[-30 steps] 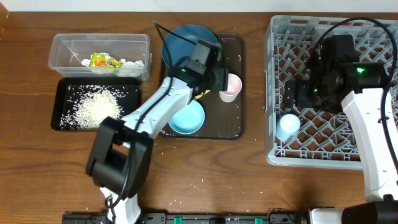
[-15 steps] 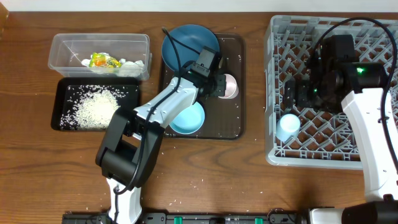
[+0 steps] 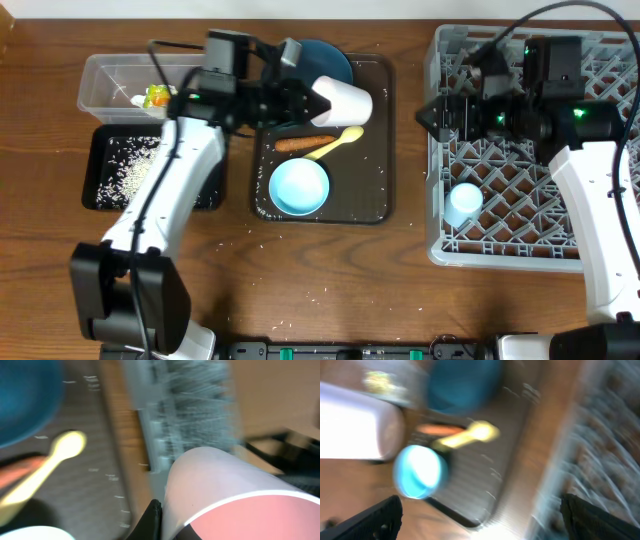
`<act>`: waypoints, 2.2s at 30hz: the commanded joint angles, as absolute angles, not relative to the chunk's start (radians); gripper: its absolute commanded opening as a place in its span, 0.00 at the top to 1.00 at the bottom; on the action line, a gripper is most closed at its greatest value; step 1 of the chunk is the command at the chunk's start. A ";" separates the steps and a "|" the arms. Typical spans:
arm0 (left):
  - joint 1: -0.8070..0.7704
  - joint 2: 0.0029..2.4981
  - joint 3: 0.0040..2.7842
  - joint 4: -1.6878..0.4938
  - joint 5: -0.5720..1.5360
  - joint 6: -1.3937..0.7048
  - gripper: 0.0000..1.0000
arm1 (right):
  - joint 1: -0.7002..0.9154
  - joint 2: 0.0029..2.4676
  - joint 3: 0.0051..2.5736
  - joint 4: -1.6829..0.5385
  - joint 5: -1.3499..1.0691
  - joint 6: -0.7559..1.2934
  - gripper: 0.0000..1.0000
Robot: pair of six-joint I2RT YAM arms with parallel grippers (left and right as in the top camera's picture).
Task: Sort waste into correct bins and load items into the dishwasher rack
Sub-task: 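Hand the pink cup from the left gripper to the right gripper, then lower the pink cup into the rack with the right gripper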
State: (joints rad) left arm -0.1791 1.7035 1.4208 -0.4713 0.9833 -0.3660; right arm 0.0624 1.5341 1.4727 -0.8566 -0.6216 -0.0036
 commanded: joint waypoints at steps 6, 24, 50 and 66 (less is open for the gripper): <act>-0.099 1.692 1.438 -0.477 1.573 -0.354 0.94 | 0.103 1.528 1.485 -0.651 -1.209 -0.149 0.01; -0.147 1.692 1.438 -0.478 1.573 -0.424 0.94 | 0.324 1.530 1.485 -0.566 -1.126 -0.241 0.09; -0.150 1.692 1.435 -0.478 1.417 -0.355 0.73 | 0.017 1.449 1.485 -0.827 -0.862 -0.099 0.42; -0.194 1.695 1.415 -0.714 0.506 -0.348 0.66 | -0.059 1.444 1.527 -1.150 -0.024 0.266 0.36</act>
State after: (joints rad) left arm -0.1699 1.6997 1.4178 -0.6941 0.7292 -0.3618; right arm -0.0910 1.4227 1.4776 -1.1347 -0.1749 0.1860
